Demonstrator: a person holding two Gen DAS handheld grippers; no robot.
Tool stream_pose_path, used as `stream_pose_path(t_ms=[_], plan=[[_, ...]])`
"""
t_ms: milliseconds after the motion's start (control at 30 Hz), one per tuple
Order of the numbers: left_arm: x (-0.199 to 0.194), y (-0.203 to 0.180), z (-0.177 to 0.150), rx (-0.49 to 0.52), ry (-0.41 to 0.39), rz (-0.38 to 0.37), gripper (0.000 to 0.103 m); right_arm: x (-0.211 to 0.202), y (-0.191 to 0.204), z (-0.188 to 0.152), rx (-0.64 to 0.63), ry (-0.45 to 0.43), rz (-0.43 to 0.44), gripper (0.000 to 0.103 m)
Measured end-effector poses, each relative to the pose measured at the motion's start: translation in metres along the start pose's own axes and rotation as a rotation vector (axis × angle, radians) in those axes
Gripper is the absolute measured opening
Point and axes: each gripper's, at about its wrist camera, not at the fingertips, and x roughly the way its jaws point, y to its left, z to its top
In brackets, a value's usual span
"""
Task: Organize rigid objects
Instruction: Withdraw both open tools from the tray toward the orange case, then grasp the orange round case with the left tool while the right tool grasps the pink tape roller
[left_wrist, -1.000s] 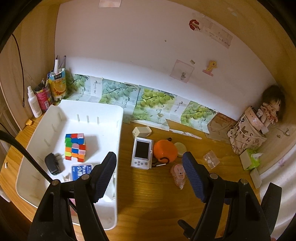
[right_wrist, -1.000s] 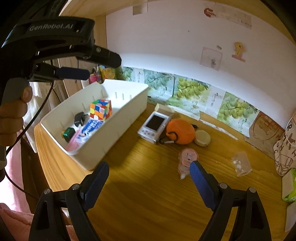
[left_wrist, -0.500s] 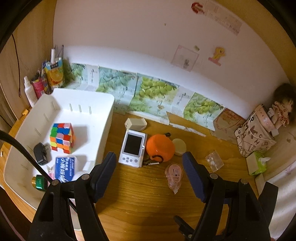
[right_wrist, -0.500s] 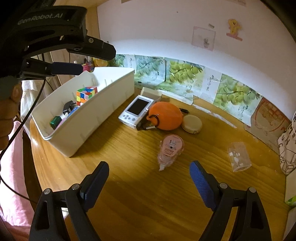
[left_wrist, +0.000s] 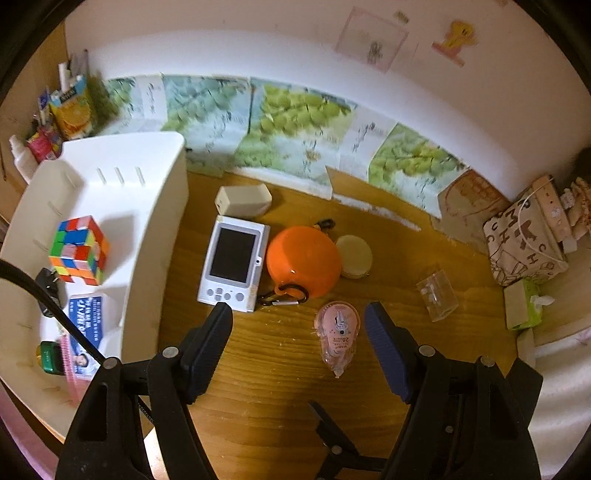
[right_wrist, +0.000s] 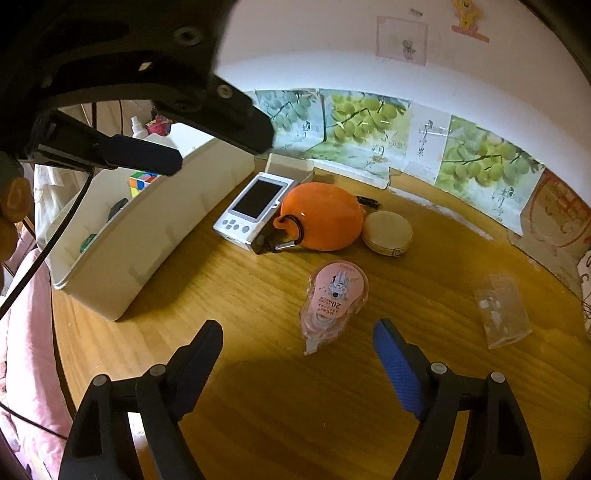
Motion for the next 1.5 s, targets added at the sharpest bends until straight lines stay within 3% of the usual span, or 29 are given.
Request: stream_pose_path(t_ms=[233, 533, 800, 1033, 1500], plan=[[0.028, -0.008, 0.021, 0.021, 0.093, 0.031, 0.077, 0.021, -0.008, 0.000, 0.017, 0.014, 0.009, 0.072], [0.067, -0.025, 0.042, 0.148, 0.222, 0.073, 0.077, 0.040, -0.005, 0.002, 0.020, 0.022, -0.018, 0.065], [0.094, -0.029, 0.050, 0.197, 0.303, 0.098, 0.077, 0.051, -0.008, 0.008, 0.042, 0.038, -0.058, 0.055], [0.109, -0.030, 0.054, 0.233, 0.347, 0.101, 0.077, 0.057, -0.011, 0.012, 0.049, 0.047, -0.105, 0.046], [0.128, -0.044, 0.054, 0.356, 0.390, 0.166, 0.082, 0.064, -0.010, 0.020, 0.058, 0.056, -0.115, 0.045]])
